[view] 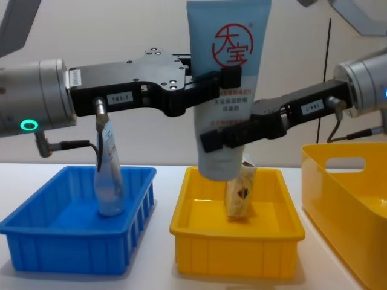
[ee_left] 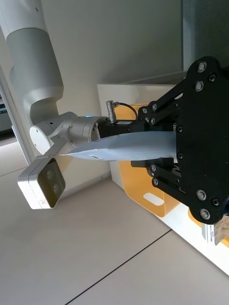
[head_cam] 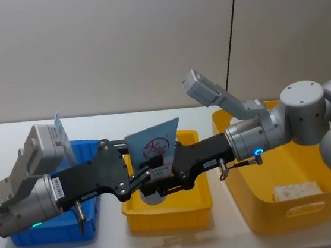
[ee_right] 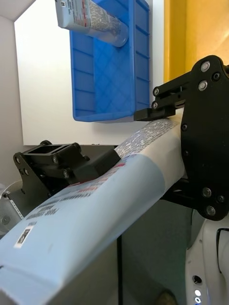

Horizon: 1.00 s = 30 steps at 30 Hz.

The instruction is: Bimanual collaborative sorting of washing and personal care products

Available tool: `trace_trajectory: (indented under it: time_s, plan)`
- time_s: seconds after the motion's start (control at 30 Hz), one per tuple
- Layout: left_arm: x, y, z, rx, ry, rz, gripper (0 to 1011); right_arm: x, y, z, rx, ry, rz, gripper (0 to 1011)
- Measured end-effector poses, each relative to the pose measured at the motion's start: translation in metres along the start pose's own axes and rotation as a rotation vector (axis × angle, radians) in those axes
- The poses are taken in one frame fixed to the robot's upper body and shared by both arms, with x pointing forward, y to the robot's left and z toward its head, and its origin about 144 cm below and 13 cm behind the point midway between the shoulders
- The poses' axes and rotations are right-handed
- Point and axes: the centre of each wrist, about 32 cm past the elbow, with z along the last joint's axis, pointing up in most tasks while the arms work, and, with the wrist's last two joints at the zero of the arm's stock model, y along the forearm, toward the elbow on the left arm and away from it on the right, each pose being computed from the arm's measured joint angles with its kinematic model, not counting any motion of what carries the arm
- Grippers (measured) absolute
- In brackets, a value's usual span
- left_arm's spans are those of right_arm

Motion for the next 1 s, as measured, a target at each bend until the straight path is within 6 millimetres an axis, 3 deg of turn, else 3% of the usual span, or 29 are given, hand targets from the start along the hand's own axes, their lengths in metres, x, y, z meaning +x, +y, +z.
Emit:
trace_trajectory:
  time_s: [0.23, 0.67, 0.9, 1.0]
  plan:
    - [0.0, 0.0, 0.0, -0.001, 0.0, 0.0, 381, -0.002, 0.002, 0.001, -0.003, -0.005, -0.001, 490]
    - [0.0, 0.0, 0.0, 0.0, 0.0, 0.0, 826, -0.009, -0.001, 0.001, 0.0, -0.01, -0.022, 338]
    - [0.0, 0.0, 0.0, 0.0, 0.0, -0.001, 996, -0.017, -0.008, -0.001, 0.017, -0.021, -0.049, 295]
    - [0.0, 0.0, 0.0, 0.0, 0.0, -0.001, 1001, -0.022, -0.013, -0.003, 0.027, -0.027, -0.064, 286]
